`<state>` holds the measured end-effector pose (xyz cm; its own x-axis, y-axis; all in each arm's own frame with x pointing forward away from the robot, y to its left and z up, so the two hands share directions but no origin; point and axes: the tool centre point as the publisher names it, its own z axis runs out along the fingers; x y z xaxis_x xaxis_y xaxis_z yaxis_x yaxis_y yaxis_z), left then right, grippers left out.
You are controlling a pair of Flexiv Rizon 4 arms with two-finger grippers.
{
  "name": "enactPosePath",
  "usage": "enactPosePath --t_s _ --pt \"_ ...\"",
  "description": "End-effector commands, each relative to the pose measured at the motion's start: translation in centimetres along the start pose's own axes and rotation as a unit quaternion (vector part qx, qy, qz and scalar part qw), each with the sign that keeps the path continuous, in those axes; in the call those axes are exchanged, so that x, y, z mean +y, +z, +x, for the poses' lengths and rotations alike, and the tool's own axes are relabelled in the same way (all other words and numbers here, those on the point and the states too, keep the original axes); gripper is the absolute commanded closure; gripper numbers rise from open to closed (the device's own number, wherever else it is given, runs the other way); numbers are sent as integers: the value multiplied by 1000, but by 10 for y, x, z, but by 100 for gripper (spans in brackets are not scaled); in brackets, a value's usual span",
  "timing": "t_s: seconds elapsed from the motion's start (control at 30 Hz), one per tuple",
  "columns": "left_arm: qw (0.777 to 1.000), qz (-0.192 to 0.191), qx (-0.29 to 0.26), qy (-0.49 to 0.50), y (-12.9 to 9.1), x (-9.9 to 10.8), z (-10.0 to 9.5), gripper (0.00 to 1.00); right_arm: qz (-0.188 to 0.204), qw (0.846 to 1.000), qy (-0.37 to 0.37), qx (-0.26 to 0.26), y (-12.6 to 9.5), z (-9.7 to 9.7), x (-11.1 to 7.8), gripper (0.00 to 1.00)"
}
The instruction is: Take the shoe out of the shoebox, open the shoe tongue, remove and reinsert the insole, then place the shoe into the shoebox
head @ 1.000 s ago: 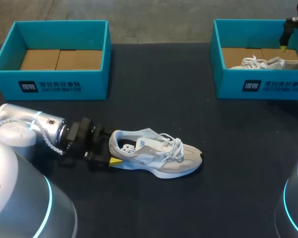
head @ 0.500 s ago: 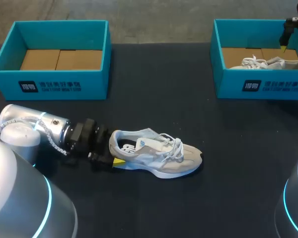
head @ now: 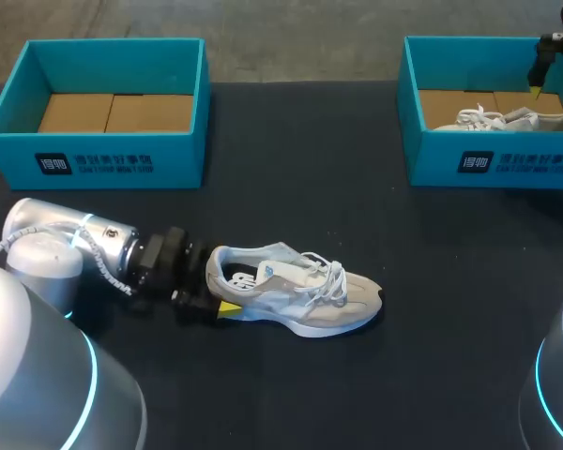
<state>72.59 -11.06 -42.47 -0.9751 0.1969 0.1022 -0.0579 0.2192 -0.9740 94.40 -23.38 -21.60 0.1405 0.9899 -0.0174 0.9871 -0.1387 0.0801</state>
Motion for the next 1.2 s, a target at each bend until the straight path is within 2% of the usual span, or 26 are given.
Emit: enactPosePath --t_s 0.03,0.13,0.17,0.2,0.23,1.07,1.2 --pt "1000 0 1 -1 3 2 -1 0 0 1000 0 0 0 0 0 0" --pt "1000 1 0 -2 3 2 -1 0 0 1000 0 0 0 0 0 0" --pt "1000 1 0 -2 3 2 -1 69 0 1000 0 0 0 0 0 0" --pt "1000 1 0 -2 3 2 -1 69 0 1000 0 0 0 0 0 0" --pt "1000 2 3 4 4 3 0 100 0 1000 0 0 0 0 0 0" --pt "1000 5 8 6 3 2 1 100 0 1000 0 0 0 0 0 0" --pt "1000 5 8 6 3 2 1 100 -12 1000 19 -9 -22 10 -9 0"
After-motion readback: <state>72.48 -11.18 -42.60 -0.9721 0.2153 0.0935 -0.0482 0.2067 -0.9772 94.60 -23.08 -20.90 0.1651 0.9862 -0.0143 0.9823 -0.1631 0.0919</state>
